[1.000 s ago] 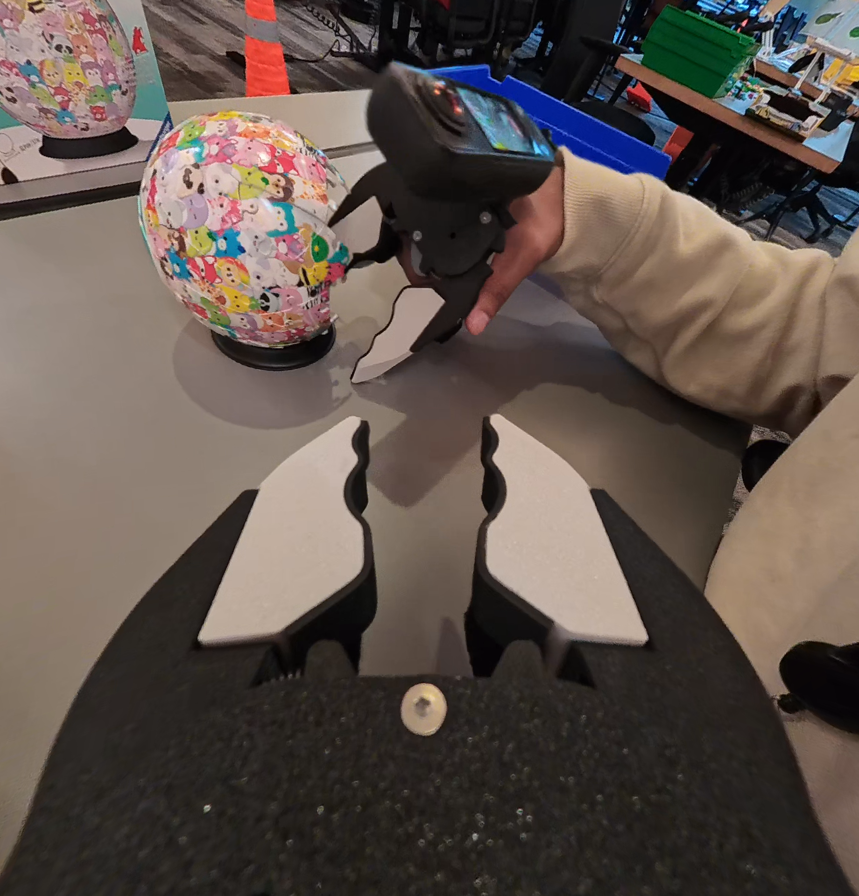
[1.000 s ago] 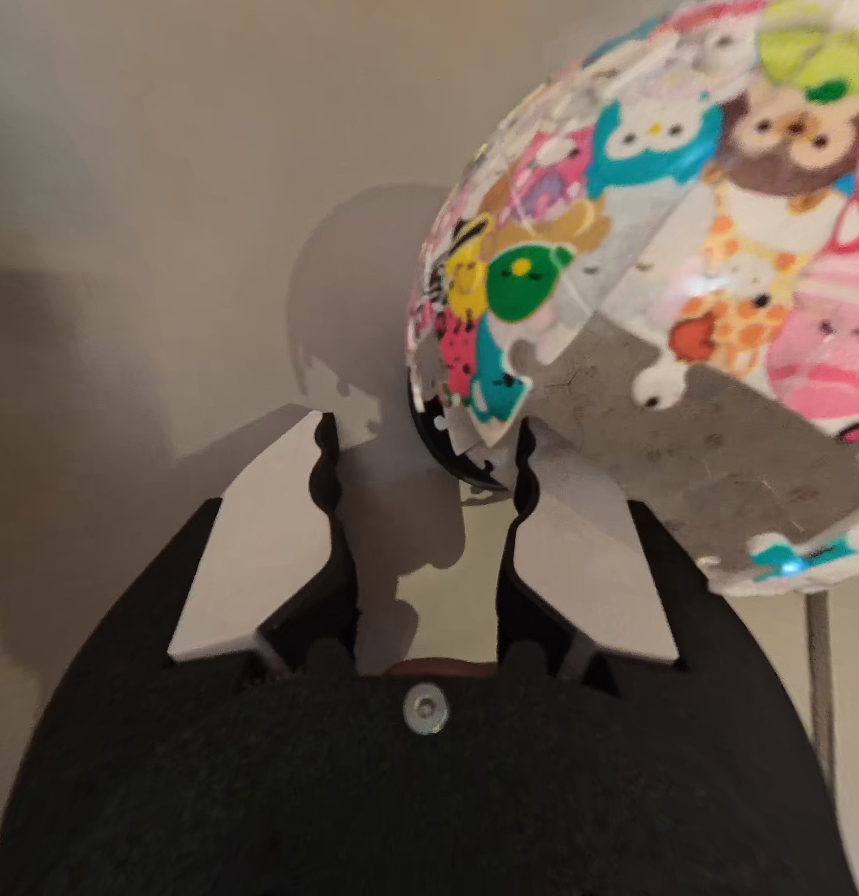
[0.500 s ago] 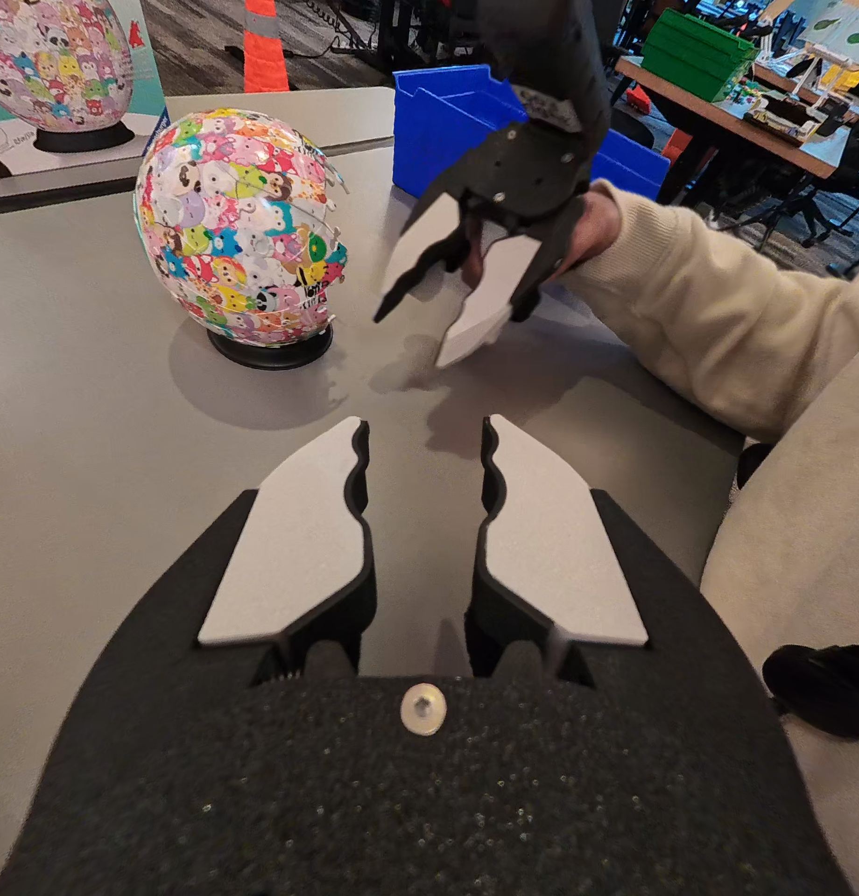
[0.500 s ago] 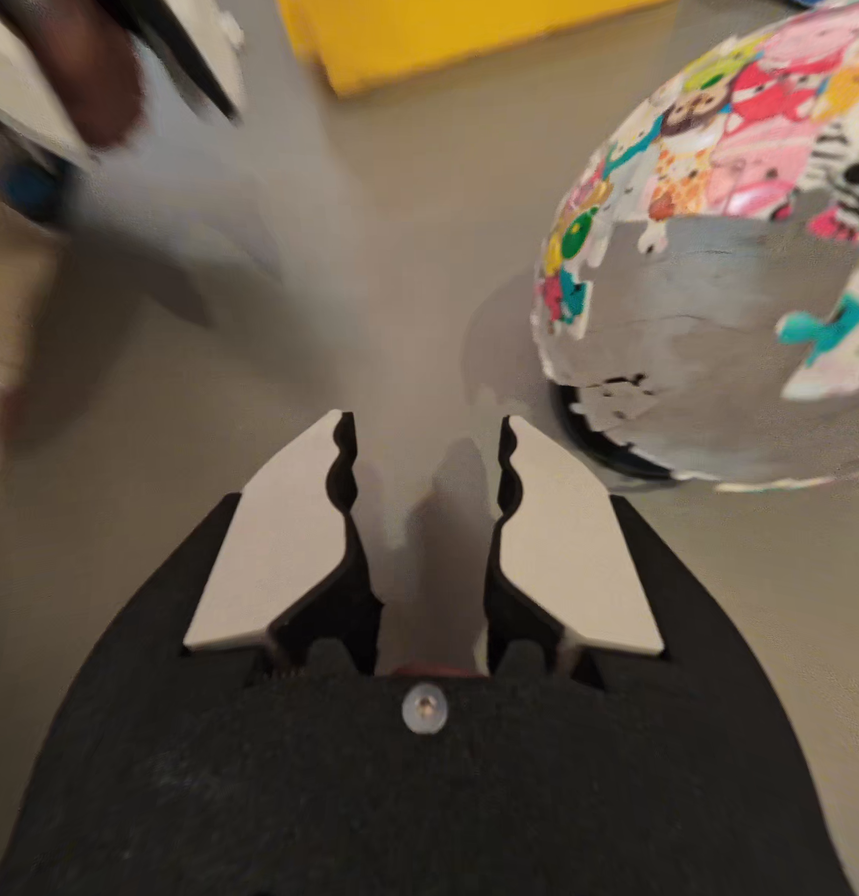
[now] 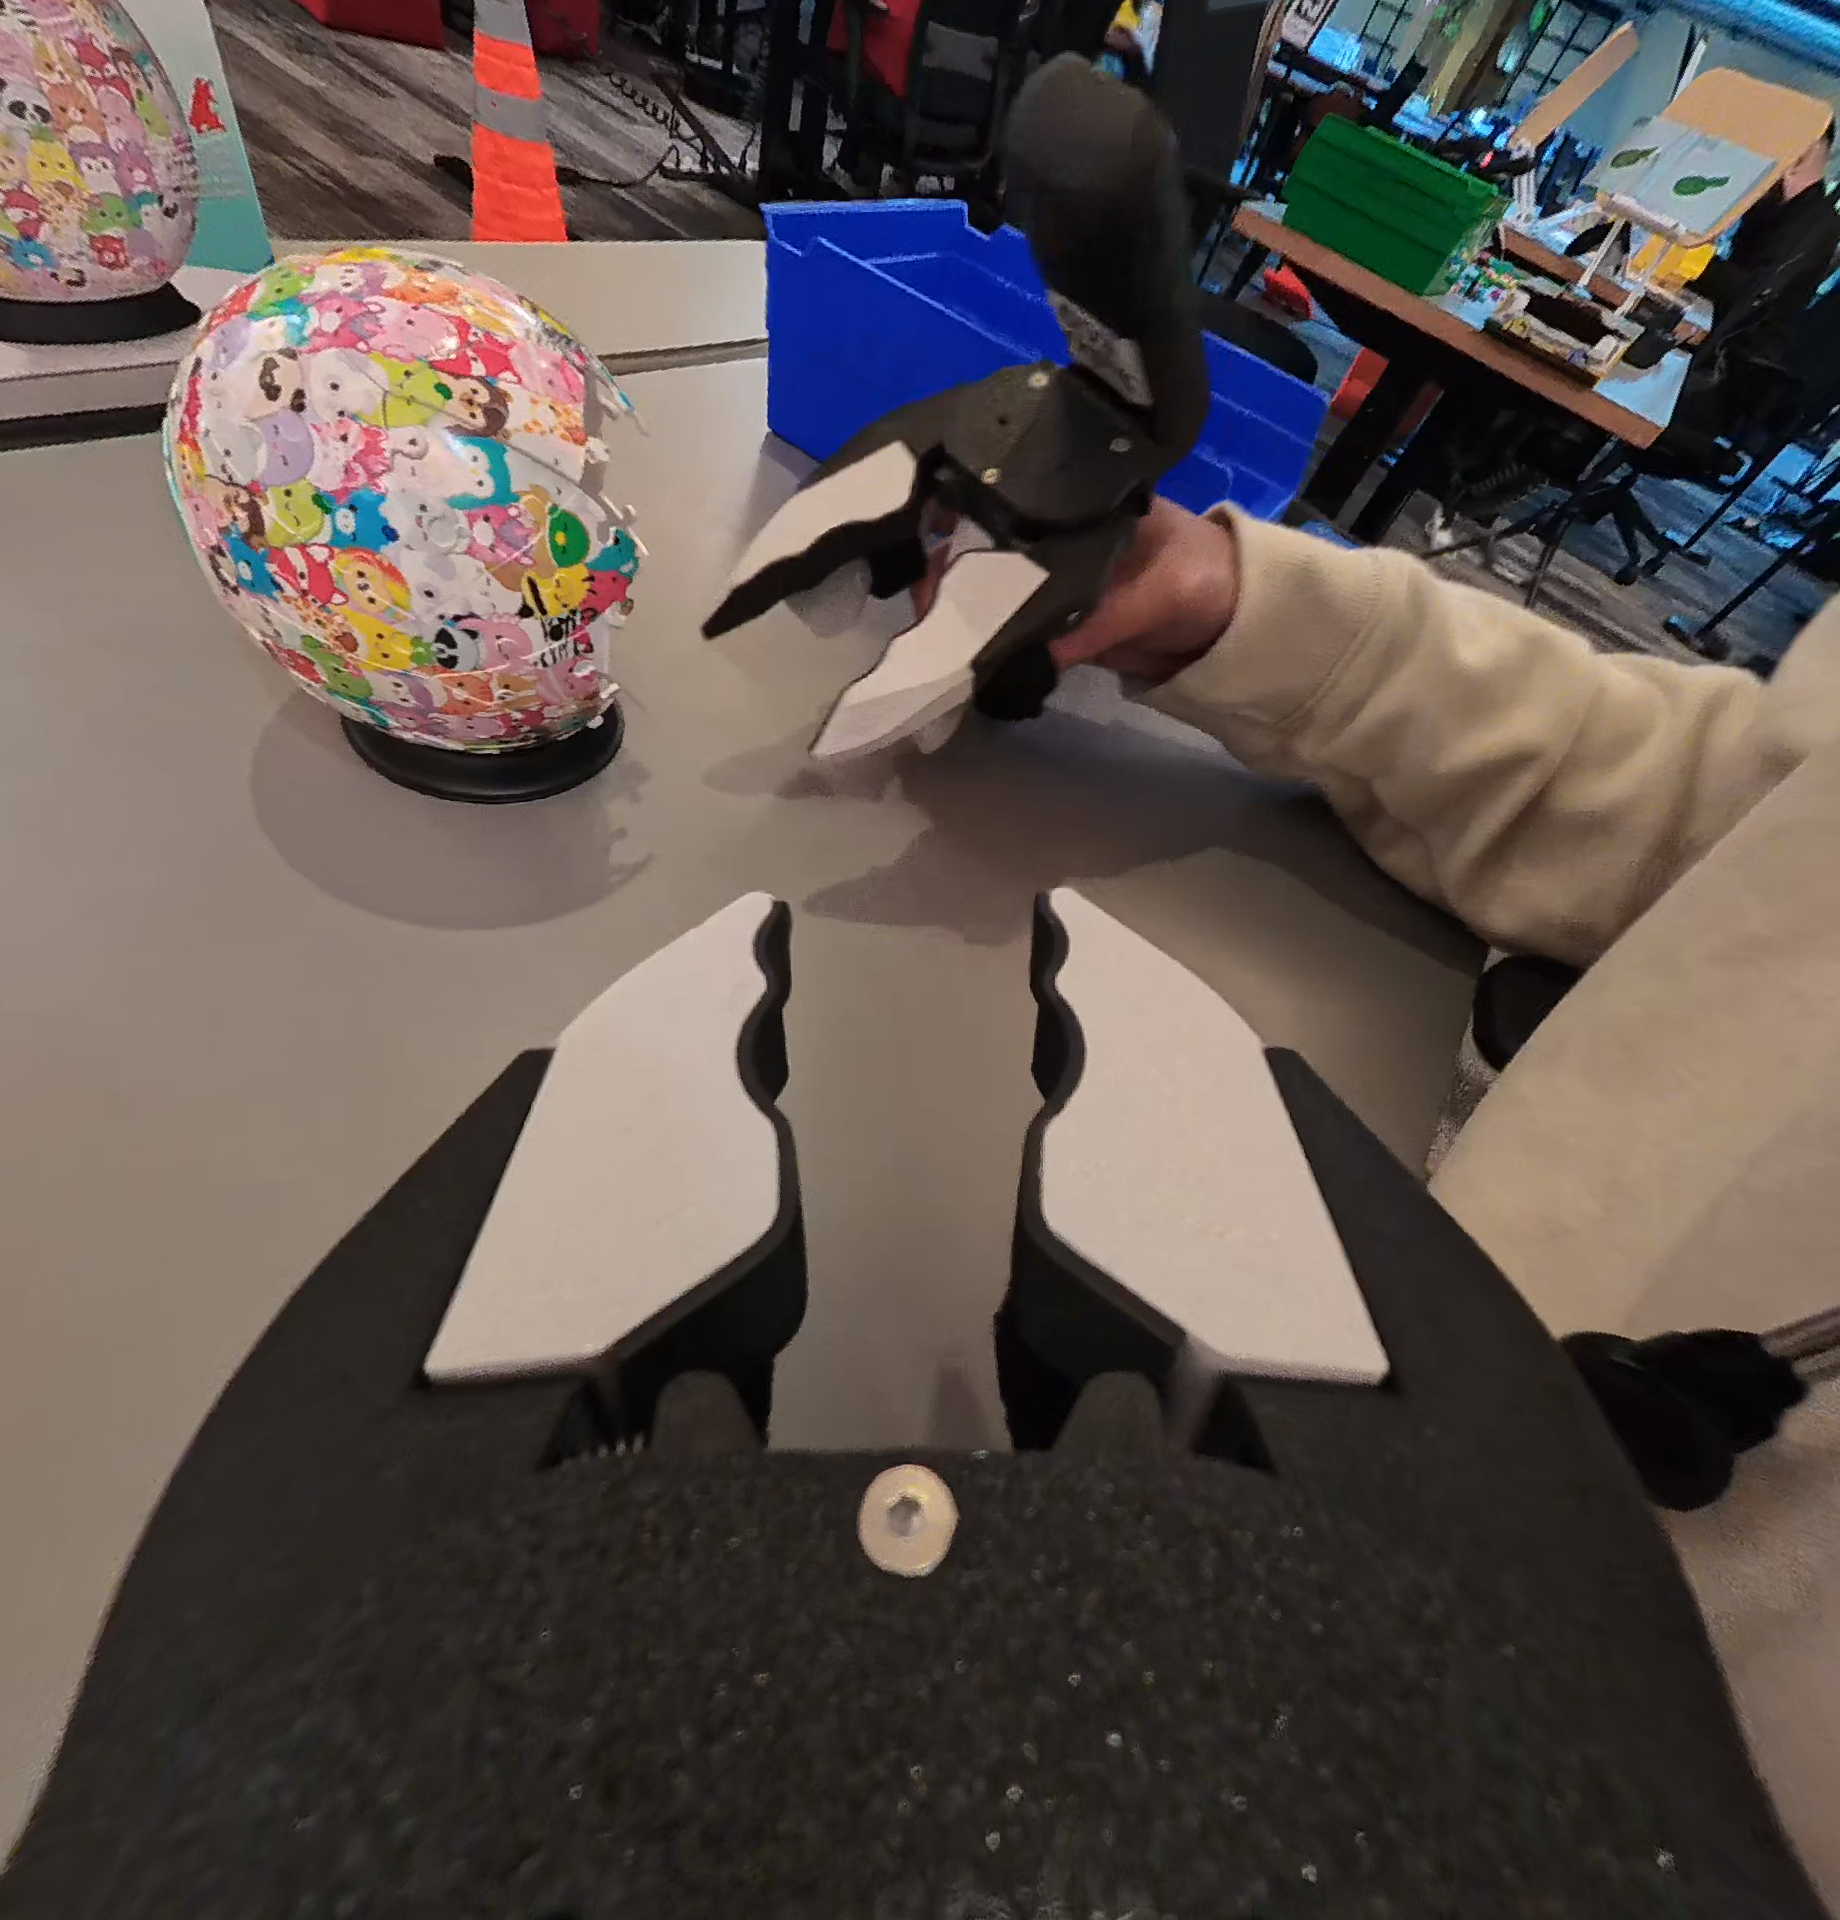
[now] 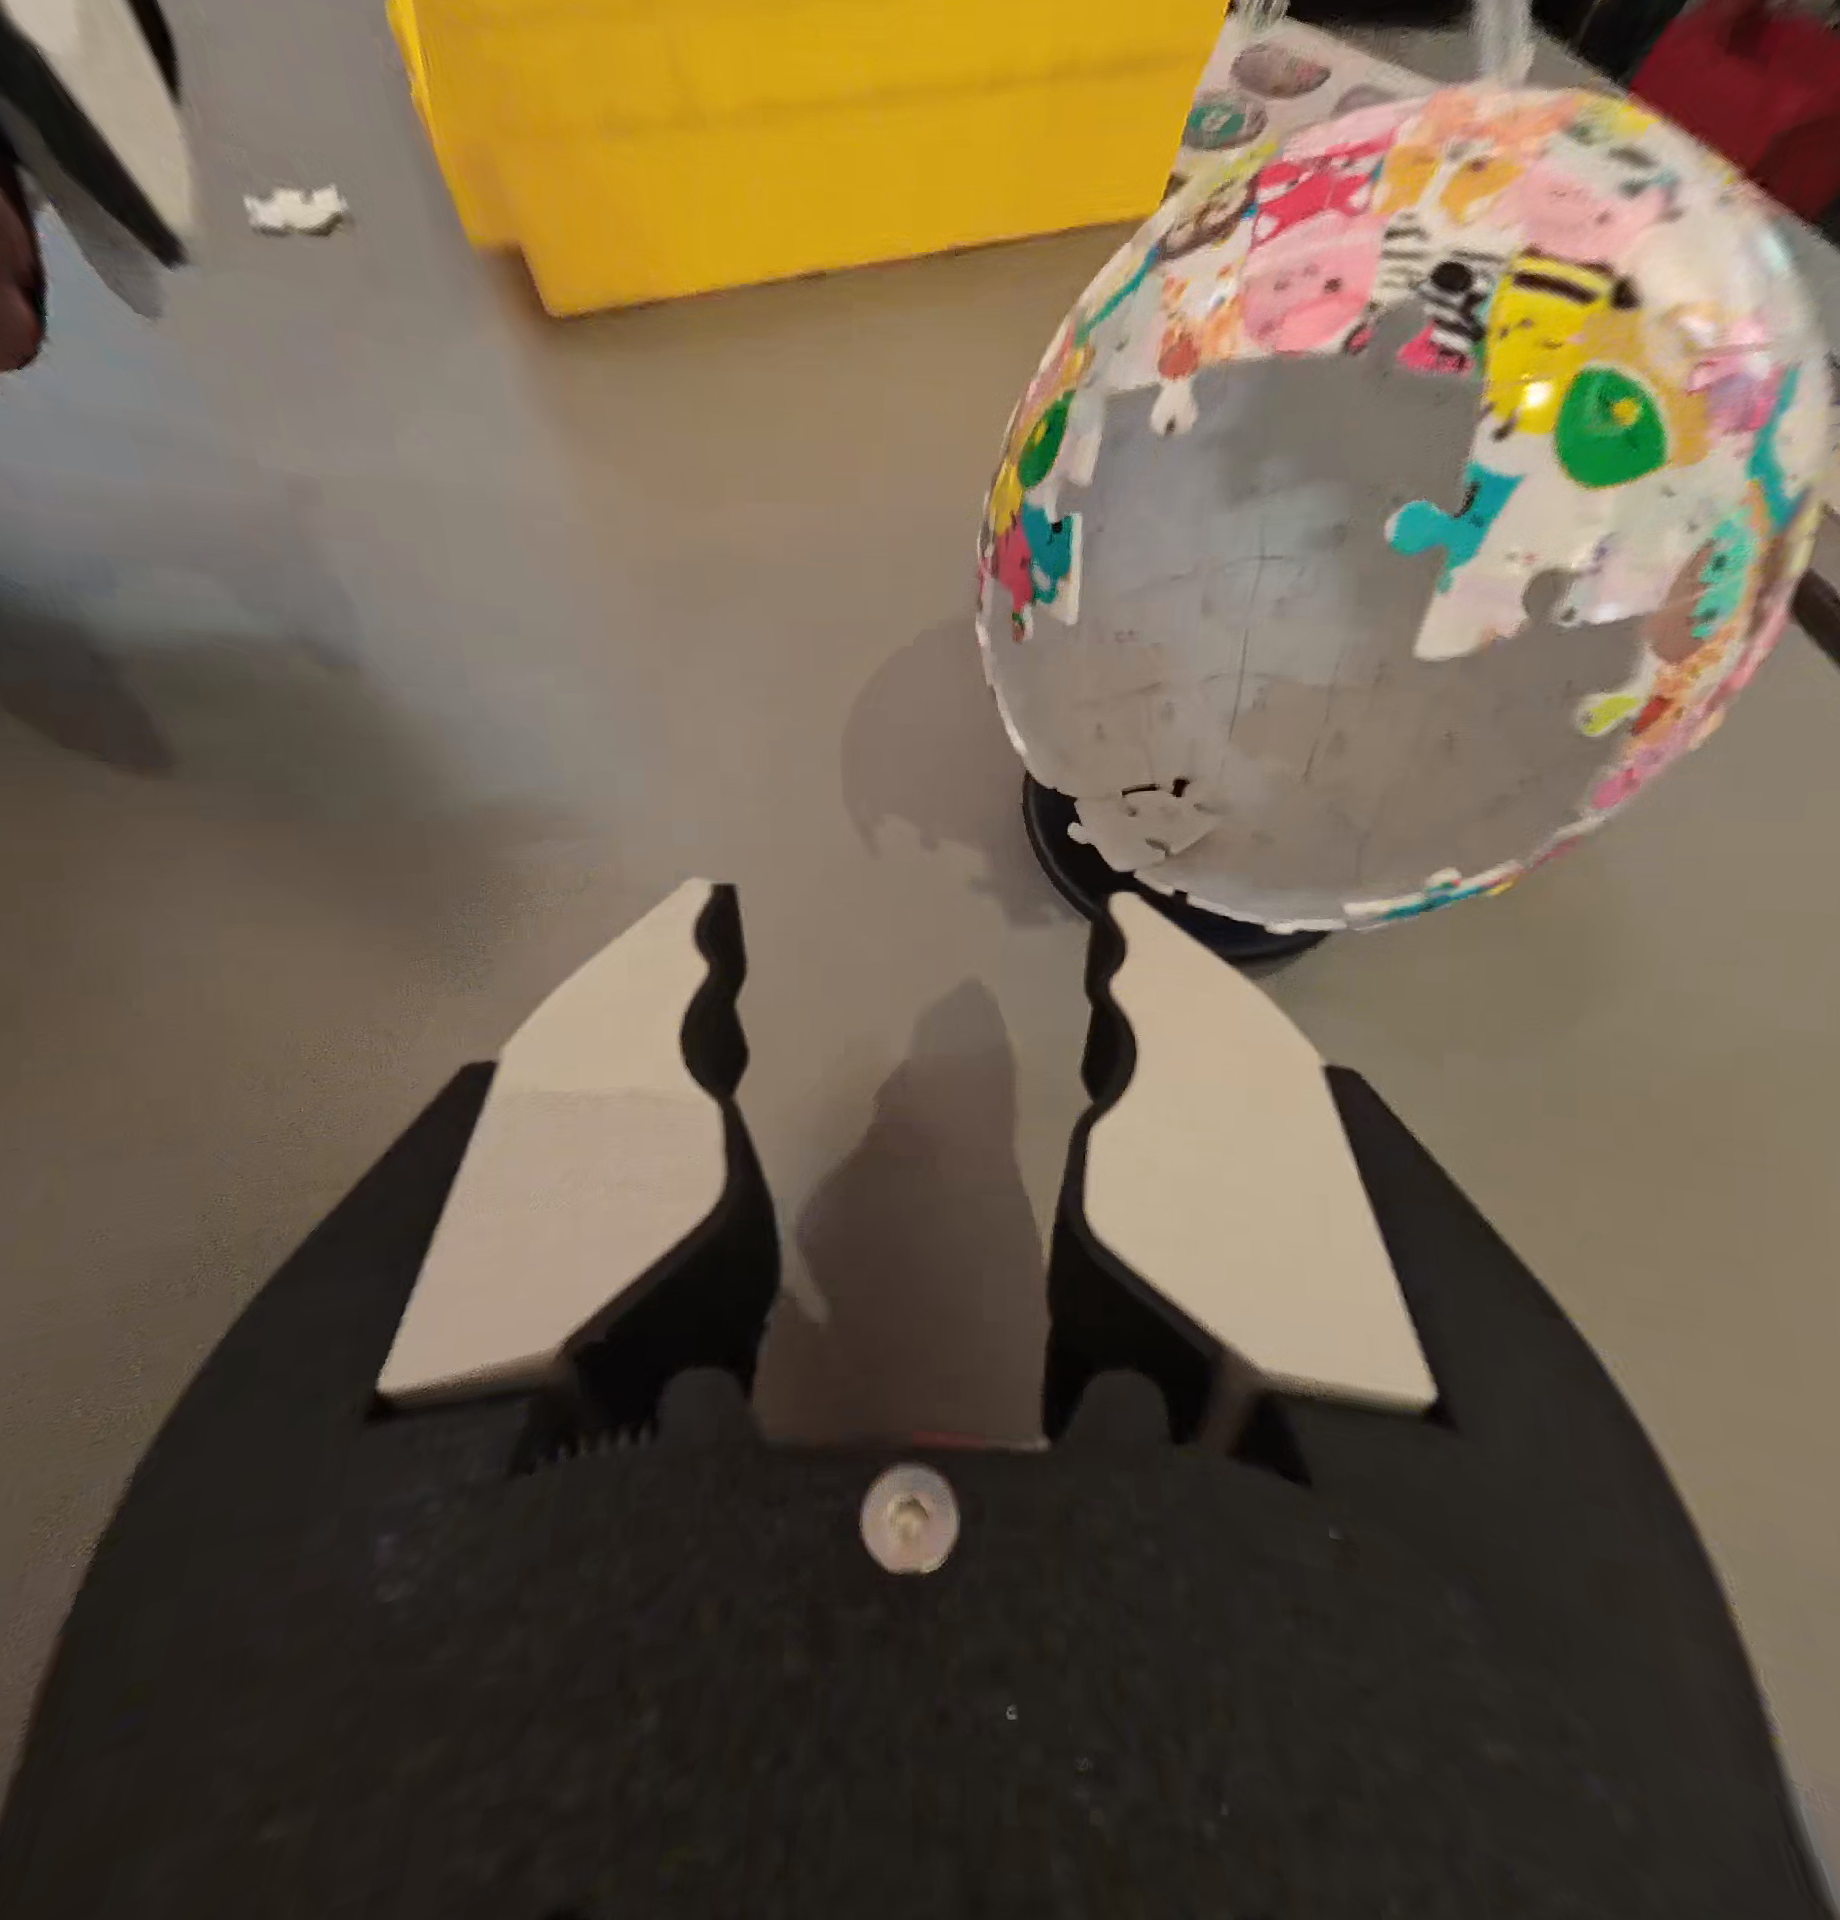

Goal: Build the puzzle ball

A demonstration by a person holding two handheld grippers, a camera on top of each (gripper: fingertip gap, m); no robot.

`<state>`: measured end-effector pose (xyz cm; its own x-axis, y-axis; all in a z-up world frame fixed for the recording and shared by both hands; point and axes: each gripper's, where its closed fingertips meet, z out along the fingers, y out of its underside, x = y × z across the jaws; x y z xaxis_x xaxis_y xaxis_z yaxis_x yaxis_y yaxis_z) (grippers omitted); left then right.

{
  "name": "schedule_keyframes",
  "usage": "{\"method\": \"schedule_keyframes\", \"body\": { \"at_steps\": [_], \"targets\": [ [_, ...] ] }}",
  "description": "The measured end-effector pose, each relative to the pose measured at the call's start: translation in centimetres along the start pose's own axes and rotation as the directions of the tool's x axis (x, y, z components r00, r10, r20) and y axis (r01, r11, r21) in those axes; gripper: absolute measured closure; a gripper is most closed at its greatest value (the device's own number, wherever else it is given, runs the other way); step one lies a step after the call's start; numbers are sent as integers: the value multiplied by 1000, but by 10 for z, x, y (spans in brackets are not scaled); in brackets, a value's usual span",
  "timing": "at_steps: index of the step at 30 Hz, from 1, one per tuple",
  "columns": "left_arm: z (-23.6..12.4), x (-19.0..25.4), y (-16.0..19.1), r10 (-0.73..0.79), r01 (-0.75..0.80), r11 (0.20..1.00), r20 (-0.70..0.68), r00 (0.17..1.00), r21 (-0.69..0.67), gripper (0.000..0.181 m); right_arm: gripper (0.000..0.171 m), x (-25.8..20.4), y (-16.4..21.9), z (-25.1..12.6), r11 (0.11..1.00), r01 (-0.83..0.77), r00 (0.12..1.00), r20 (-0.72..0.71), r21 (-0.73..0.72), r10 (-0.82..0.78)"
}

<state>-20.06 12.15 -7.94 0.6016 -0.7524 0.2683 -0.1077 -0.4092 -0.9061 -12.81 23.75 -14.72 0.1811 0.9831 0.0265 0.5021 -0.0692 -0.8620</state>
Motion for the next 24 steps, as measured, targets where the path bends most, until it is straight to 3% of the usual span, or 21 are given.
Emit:
{"method": "schedule_keyframes", "body": {
  "at_steps": [5,10,12,17,24],
  "targets": [
    [-7,7,0,15,-14,1000,-16,1000,28,137,123,8,-15,12,973,224,974,18,59,-226],
    [-23,-4,1,66,-66,998,10,998,2,137,118,31,0,34,934,350,934,-57,-69,-354],
    [-27,-11,1,116,-115,993,33,993,-16,137,127,27,1,37,924,378,924,-42,-67,-381],
    [-23,-27,3,228,-224,973,77,971,-61,137,144,36,-2,40,827,553,811,-160,-103,-562],
    [-11,-25,5,208,-207,977,17,978,-40,137,159,39,3,42,748,646,720,-203,-154,-663]
  ]
}}
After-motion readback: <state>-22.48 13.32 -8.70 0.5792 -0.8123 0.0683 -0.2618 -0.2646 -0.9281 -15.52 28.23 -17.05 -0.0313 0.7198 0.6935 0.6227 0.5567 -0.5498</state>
